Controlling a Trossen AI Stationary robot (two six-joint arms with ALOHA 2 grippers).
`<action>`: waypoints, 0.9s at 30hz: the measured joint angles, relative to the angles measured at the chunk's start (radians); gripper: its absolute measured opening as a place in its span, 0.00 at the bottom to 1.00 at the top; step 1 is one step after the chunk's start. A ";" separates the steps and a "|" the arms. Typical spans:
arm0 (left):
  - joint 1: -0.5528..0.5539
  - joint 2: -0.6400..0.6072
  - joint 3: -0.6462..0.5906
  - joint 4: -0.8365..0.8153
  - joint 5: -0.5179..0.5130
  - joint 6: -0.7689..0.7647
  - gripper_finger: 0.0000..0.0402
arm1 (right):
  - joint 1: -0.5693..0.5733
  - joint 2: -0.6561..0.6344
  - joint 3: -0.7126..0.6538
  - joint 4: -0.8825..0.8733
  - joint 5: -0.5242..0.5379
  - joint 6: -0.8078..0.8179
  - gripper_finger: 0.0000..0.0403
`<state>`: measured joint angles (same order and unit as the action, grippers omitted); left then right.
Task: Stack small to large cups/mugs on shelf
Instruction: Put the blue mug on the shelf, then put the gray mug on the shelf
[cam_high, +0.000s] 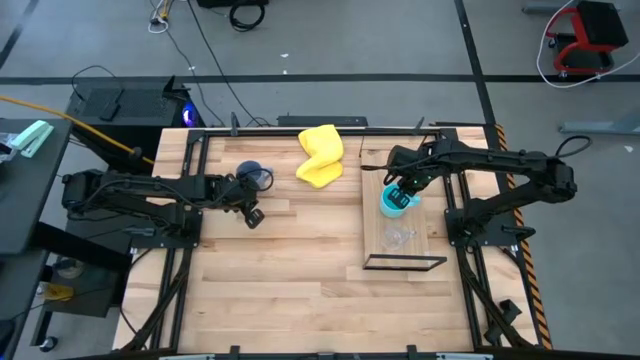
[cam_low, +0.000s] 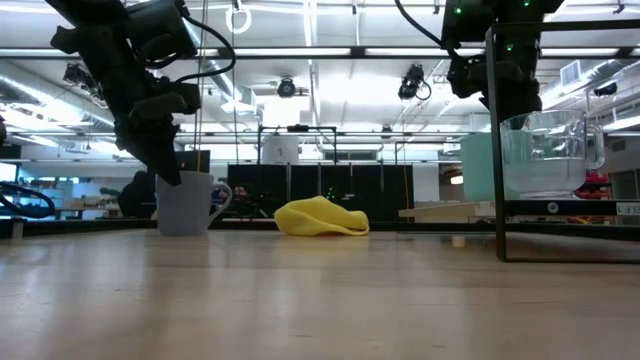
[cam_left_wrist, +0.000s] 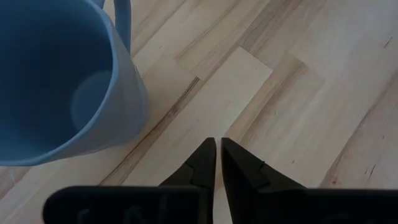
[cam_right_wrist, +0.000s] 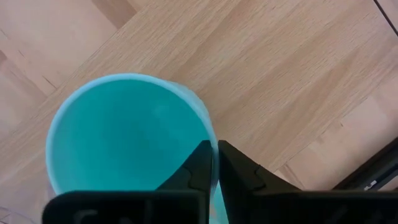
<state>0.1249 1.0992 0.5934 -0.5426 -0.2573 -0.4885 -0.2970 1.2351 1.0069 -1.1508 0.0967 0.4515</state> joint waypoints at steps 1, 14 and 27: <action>0.000 0.000 0.000 0.000 0.000 0.000 0.09 | 0.000 0.000 0.000 0.000 0.000 0.000 0.09; 0.000 0.000 0.000 0.000 0.000 0.003 0.10 | 0.000 -0.077 0.000 -0.001 0.008 0.048 0.19; 0.038 -0.002 0.080 -0.024 -0.082 0.084 0.06 | 0.000 -0.212 0.000 0.083 0.007 0.071 0.19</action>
<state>0.1625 1.0973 0.6736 -0.5666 -0.3397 -0.4043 -0.2970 1.0228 1.0069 -1.0677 0.1040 0.5220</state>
